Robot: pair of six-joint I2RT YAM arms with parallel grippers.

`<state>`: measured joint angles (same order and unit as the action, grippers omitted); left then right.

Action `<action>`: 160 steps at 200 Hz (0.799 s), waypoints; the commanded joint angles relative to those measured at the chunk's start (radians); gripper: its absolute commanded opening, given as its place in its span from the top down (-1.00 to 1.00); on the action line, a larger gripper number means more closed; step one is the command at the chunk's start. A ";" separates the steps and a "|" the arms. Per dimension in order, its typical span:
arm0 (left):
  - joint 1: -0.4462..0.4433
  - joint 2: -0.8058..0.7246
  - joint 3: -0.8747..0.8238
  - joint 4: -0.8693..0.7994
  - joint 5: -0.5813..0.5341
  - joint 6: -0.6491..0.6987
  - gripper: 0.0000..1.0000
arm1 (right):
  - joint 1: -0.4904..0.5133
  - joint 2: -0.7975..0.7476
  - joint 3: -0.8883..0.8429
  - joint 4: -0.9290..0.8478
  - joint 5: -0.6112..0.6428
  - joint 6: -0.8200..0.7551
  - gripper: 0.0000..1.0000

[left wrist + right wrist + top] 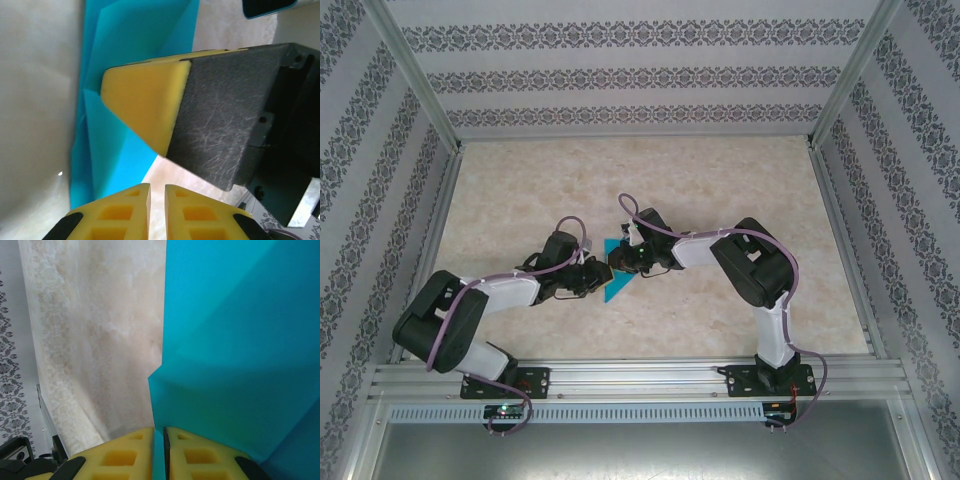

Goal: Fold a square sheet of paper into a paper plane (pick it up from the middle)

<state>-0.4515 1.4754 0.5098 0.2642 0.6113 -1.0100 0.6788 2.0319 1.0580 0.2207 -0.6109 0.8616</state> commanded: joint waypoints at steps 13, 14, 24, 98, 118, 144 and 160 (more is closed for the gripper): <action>-0.009 0.030 0.011 -0.008 0.020 0.009 0.66 | 0.009 0.034 -0.033 -0.093 0.069 -0.007 0.70; -0.009 0.031 0.012 -0.012 0.019 0.010 0.66 | 0.009 0.034 -0.033 -0.093 0.069 -0.007 0.70; -0.009 0.042 0.006 -0.013 0.021 0.011 0.66 | 0.009 0.035 -0.032 -0.094 0.071 -0.007 0.70; -0.011 0.091 -0.097 -0.093 0.006 0.005 0.69 | 0.007 0.026 -0.036 -0.097 0.071 -0.009 0.70; -0.011 0.075 -0.122 -0.088 0.009 -0.004 0.68 | 0.006 0.027 -0.036 -0.098 0.072 -0.009 0.70; -0.013 0.068 -0.107 -0.153 0.030 0.031 0.68 | 0.007 0.029 -0.034 -0.098 0.071 -0.009 0.70; -0.014 0.055 -0.106 -0.180 0.034 0.044 0.67 | 0.005 0.028 -0.036 -0.098 0.073 -0.007 0.70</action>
<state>-0.4522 1.5311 0.4408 0.2878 0.6285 -0.9981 0.6788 2.0315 1.0580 0.2203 -0.6106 0.8616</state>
